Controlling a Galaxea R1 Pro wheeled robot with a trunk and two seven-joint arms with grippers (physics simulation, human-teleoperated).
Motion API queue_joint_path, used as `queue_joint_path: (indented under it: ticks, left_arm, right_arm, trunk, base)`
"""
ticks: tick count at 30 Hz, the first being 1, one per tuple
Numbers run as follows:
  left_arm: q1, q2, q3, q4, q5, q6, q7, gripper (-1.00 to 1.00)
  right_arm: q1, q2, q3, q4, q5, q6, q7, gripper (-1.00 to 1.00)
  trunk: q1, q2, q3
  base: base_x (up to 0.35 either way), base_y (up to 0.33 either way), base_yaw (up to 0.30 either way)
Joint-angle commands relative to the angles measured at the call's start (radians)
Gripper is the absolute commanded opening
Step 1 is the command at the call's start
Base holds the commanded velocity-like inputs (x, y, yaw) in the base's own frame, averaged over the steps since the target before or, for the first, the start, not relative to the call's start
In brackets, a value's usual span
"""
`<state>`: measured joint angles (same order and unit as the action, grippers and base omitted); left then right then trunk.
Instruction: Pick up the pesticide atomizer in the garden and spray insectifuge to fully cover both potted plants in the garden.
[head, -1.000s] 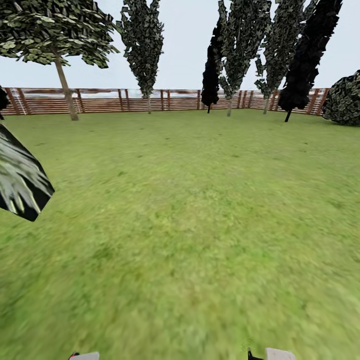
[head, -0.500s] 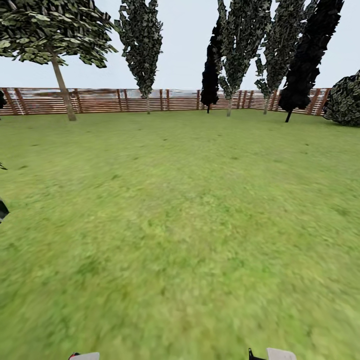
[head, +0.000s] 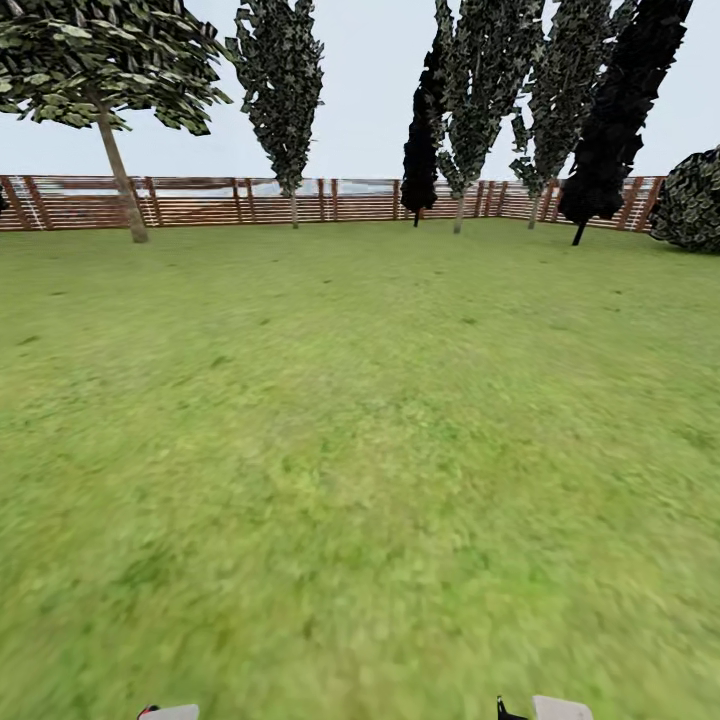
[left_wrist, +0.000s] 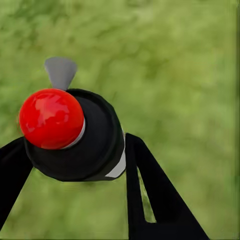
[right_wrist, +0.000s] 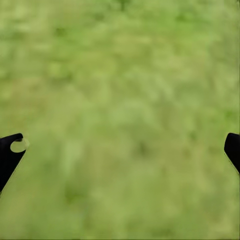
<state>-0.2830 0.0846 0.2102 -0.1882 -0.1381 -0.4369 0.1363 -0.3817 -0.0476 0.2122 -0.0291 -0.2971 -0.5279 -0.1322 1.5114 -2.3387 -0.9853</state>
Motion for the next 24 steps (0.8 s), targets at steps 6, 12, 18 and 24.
queue_joint_path:
  ticks: [6,12,18,24]
  left_arm:
    - [-0.001,0.000,0.005,0.001,-0.011,-0.003,0.005,-1.00]
    - [-0.001,0.000,0.005,0.001,-0.011,-0.003,0.005,-1.00]
    - [-0.001,0.000,0.005,0.001,-0.011,-0.003,0.005,-1.00]
    - [-0.001,0.000,0.005,0.001,-0.011,-0.003,0.006,-1.00]
  right_arm:
    - [0.000,0.000,0.009,0.000,-0.005,-0.001,-0.004,1.00]
    - [0.000,0.000,0.009,0.000,-0.005,-0.001,-0.004,1.00]
    - [0.000,0.000,0.009,0.000,-0.005,-0.001,-0.004,1.00]
    - [0.000,0.000,0.009,0.000,-0.005,-0.001,-0.004,1.00]
  trunk:
    - [0.000,0.000,-0.001]
    - [0.000,0.000,-0.001]
    - [0.000,0.000,-0.001]
    - [0.000,0.000,-0.001]
  base:
    - [0.334,-0.089,0.183]
    - [0.337,-0.043,0.272]
    - [0.339,-0.003,0.259]
    - [0.340,0.000,0.051]
